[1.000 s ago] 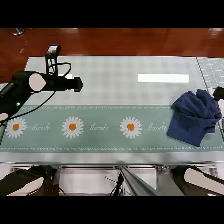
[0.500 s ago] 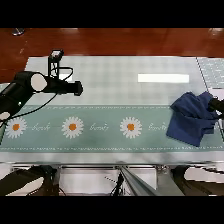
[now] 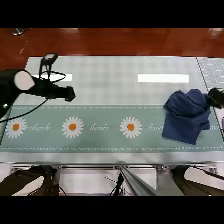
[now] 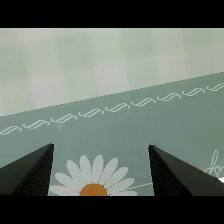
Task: Fold the shirts.
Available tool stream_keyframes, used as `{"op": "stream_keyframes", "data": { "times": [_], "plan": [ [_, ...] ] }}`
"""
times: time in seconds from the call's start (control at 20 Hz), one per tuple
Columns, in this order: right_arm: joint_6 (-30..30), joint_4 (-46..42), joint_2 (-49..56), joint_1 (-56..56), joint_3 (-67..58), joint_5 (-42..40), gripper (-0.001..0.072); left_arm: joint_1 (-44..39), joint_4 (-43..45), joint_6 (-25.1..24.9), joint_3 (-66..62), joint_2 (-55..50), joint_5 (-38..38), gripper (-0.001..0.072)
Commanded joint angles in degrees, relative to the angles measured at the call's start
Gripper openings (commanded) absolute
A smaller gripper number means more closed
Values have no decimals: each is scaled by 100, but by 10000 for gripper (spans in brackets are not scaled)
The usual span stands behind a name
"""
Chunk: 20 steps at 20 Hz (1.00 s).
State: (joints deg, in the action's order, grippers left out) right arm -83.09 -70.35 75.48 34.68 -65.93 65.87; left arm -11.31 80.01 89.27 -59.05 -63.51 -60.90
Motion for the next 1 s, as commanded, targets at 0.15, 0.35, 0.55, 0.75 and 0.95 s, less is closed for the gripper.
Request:
{"op": "stream_keyframes", "data": {
  "times": [0.15,0.35,0.55,0.75,0.95],
  "plan": [
    [815,1987,-1611,-761,-1912,-835,18,216,-1080,-101,564,1718,118,707],
    [885,1825,-1856,-2124,-3873,-883,18,-74,-1152,-96,1390,2232,459,707],
    [763,1580,-1856,-2830,-4920,-872,18,-122,-1211,-96,1856,2214,566,707],
    [774,1578,-1729,-3314,-4940,149,18,-120,-1211,-96,1982,2214,699,707],
    [713,1572,-1580,-4293,-4122,1145,18,-120,-1213,-96,1982,2214,802,707]
  ]
}}
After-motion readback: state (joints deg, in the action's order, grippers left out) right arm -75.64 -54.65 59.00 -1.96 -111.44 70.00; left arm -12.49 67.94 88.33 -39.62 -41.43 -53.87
